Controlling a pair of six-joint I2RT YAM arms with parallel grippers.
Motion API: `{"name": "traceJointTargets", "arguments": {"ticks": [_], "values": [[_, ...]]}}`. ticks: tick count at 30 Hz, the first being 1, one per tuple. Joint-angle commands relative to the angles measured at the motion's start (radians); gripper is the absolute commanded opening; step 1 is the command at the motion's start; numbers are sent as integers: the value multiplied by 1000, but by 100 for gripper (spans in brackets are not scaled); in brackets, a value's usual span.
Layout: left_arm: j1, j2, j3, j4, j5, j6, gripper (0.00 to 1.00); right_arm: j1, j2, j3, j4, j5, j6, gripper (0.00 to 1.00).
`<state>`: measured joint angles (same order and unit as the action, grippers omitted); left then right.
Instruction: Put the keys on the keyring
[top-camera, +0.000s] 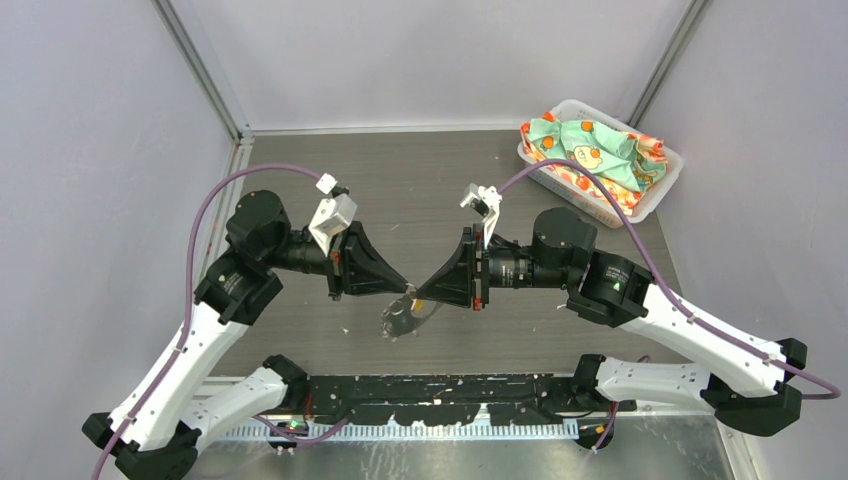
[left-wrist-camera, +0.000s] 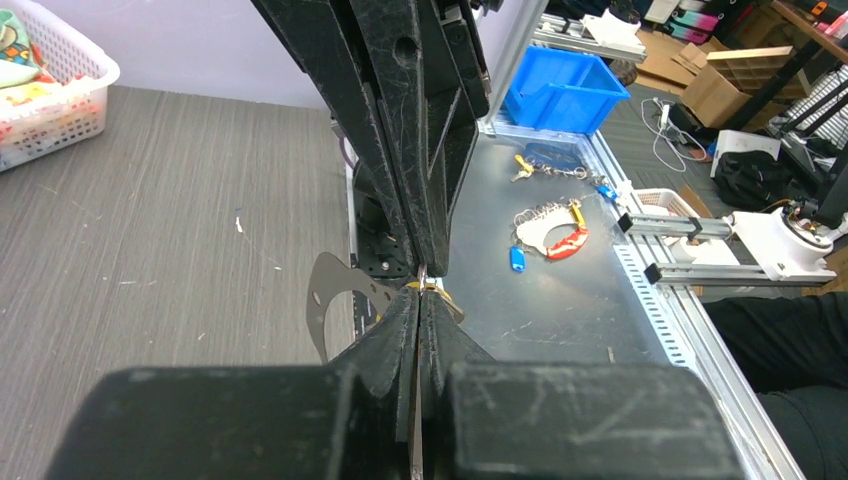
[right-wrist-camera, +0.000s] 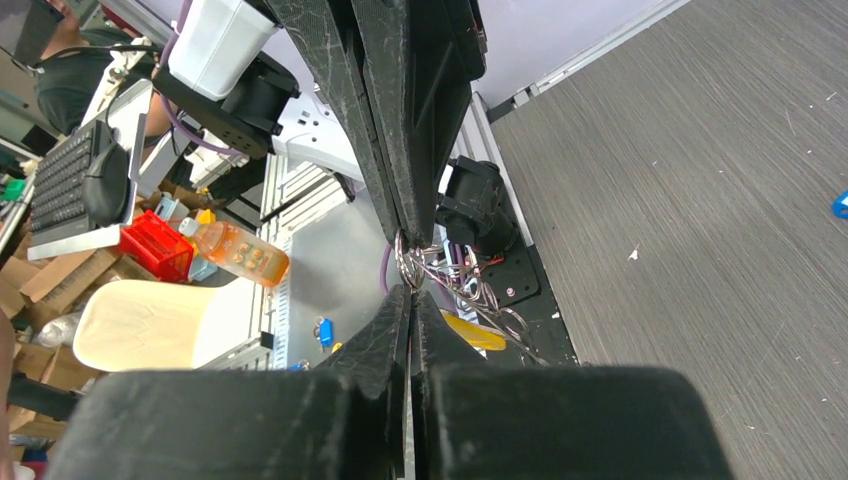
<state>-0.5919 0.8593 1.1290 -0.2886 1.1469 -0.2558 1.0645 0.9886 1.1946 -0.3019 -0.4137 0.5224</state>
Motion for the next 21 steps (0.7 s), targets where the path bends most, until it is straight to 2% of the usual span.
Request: {"name": "traceJointTargets", "arguments": {"ticks": [1,6,10,15,18,21], "values": [[-5,-14,49,64,-13,-18,0,-1,-9,-9,5,-7,10,4],[-4,-13,51,66,-11,-25,0,-1,-10,-21,24,-6,19,4],[-4,-11,53,80,-13,-39,0,0,-7,-29,22,-6,24,10],[-4,-9,54,91,-13,-55,0,0,-11,-38,26,1,27,11],[-4,-9,54,95,-13,-57,0,-1,-3,-32,20,-2,26,20],[-5,-12,52,91,-13,-56,0,-1,0,-2,-22,13,0,25]]}}
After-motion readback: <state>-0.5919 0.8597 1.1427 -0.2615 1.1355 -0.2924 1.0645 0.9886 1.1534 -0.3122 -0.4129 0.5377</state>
